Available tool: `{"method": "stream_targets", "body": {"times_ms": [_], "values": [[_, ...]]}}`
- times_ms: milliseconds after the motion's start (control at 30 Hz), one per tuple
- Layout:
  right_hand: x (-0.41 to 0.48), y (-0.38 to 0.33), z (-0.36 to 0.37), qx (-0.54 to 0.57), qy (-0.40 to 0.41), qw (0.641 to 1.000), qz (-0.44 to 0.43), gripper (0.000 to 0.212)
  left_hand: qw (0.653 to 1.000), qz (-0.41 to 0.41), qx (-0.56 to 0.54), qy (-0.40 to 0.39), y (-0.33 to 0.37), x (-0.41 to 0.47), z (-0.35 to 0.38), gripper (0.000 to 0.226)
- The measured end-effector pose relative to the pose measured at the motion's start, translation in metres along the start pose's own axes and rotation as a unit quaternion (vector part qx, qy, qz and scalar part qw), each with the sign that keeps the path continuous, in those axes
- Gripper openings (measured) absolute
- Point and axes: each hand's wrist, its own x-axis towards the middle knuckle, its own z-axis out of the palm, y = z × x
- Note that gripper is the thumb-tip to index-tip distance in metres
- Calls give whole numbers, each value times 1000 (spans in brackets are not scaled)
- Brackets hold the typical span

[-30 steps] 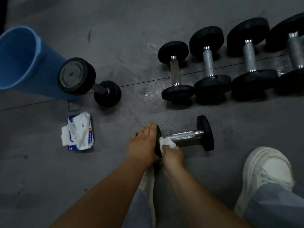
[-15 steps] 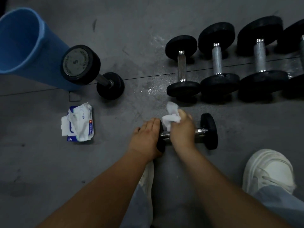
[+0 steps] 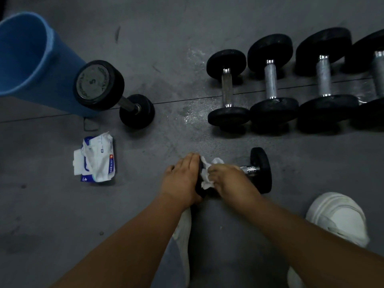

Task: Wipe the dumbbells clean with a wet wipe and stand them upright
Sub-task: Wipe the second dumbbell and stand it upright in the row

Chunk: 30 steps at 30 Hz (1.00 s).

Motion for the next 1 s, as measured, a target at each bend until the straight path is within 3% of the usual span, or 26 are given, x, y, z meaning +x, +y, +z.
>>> {"method": "stream_targets", "body": {"times_ms": [33,100,167,233,300,400,533,567,667,700,833,1000], "values": [[6,-3,-5,44,8,998,31,12,1000,0,2,-1,0,0,0,109],[22,-7,-10,68,13,994,88,28,1000,1,-4,11,-1,-1,0,106],[34,-9,-13,-80,-50,985,146,47,1000,3,-9,11,0,0,-2,103],[32,-9,-10,-210,-108,954,184,42,1000,4,-3,-2,1,2,-4,105],[14,-13,9,-252,-36,957,137,28,1000,0,10,-3,0,3,-5,108],[-5,-17,38,-216,72,972,59,29,1000,-1,4,-16,1,2,-4,107],[31,-10,3,-176,-91,972,125,23,1000,-3,22,-13,-1,4,-6,111],[29,-13,1,-172,-87,974,117,20,1000,-2,19,-16,-1,5,-7,111],[5,-21,15,-152,67,985,47,15,1000,-2,9,-14,1,5,-8,106],[4,-21,14,-142,74,986,43,16,1000,-3,7,-17,1,4,-8,104],[29,-15,-9,-150,-71,978,129,22,1000,5,10,-15,0,4,-7,106],[12,-19,19,-190,28,977,92,14,1000,-4,2,-11,-1,4,-6,105]]}}
